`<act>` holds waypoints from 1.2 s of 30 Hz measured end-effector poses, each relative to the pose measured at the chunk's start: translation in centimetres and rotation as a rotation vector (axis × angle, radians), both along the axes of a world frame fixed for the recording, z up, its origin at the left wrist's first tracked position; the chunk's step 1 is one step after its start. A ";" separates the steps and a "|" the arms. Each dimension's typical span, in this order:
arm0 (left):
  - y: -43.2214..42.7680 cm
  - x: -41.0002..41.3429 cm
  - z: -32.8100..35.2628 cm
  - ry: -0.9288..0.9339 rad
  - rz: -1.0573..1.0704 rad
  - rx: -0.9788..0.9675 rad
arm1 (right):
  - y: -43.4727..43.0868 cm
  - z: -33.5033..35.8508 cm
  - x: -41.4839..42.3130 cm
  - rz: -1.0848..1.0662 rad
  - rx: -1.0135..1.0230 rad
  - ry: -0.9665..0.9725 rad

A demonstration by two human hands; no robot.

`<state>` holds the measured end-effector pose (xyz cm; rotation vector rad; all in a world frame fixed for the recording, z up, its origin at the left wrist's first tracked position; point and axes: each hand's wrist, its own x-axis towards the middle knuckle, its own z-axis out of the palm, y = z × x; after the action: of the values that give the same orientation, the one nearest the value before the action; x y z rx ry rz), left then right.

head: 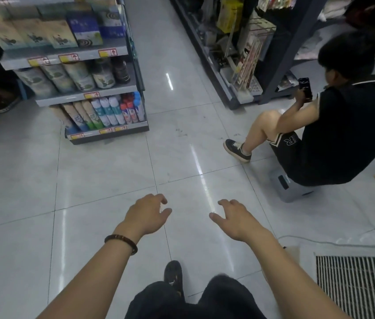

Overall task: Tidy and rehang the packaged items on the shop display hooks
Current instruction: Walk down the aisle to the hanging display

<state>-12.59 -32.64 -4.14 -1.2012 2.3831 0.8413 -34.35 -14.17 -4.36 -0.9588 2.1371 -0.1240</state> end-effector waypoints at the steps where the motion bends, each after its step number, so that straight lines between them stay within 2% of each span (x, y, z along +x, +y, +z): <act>1: -1.5 -1.1 0.3 0.003 0.001 0.003 | -1.3 0.2 -0.9 -0.004 -0.002 -0.001; 8: -12.4 -10.7 0.1 -0.008 -0.013 -0.014 | -11.2 -1.1 -9.8 -0.064 -0.042 -0.051; 16: -24.4 -24.6 1.0 -0.069 0.022 -0.072 | -24.4 -1.8 -25.0 -0.018 -0.052 -0.080; 22: -33.8 -31.9 2.6 -0.058 0.080 -0.094 | -36.0 -0.2 -34.4 0.057 -0.034 -0.076; 30: -51.2 -40.3 1.3 -0.004 0.153 -0.092 | -53.7 -0.3 -44.4 0.118 -0.027 -0.036; 36: -64.5 -47.0 2.1 -0.051 0.066 -0.091 | -66.7 2.3 -50.3 0.118 0.032 -0.031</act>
<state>-59.56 -97.19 -2.08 -1.3271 2.3751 0.7208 -84.65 -80.84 -2.05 -1.0550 2.0426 -0.0452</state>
